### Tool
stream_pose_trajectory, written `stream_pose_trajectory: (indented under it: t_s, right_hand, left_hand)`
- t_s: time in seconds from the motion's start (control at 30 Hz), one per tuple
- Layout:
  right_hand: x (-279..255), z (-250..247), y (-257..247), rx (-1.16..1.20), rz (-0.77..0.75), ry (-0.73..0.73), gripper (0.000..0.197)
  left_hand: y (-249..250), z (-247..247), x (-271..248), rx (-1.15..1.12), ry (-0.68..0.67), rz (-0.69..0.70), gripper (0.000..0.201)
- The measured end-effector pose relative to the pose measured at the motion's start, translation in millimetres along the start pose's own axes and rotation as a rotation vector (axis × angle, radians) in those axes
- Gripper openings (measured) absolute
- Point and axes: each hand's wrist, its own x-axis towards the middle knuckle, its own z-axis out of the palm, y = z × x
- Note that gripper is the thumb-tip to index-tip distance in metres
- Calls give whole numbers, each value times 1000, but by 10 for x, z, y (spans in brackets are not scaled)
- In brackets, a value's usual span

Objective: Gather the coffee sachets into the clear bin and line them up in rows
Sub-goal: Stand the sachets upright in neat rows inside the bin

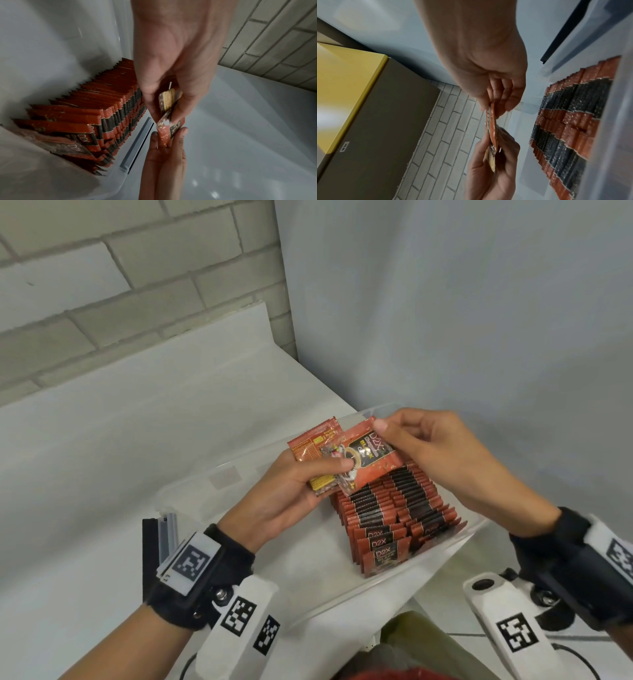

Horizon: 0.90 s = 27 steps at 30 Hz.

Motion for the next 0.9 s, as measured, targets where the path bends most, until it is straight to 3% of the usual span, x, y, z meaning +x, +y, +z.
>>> stream_pose_trajectory:
  t_s: [0.17,0.33,0.53,0.7,0.9]
  right_hand:
    - [-70,-38,-28,-9,3,-74,31]
    - [-89,-95,67,68,18,-59,14]
    - [-154,-297,107,21,-15,-71,16]
    - [-288,-353,134,-409,-84,-390,10]
    - [-356,-170,296,-724,-206,-398,9]
  left_hand:
    - [13,-16,6,-4,35,27,40]
    - [11,17,4,-22,50,22,35]
    - [40,16,-2,-158,135,-13,12]
    - [42,17,-11,-167,162,-29,14]
    - [51,25,-22,-191,173,-49,17]
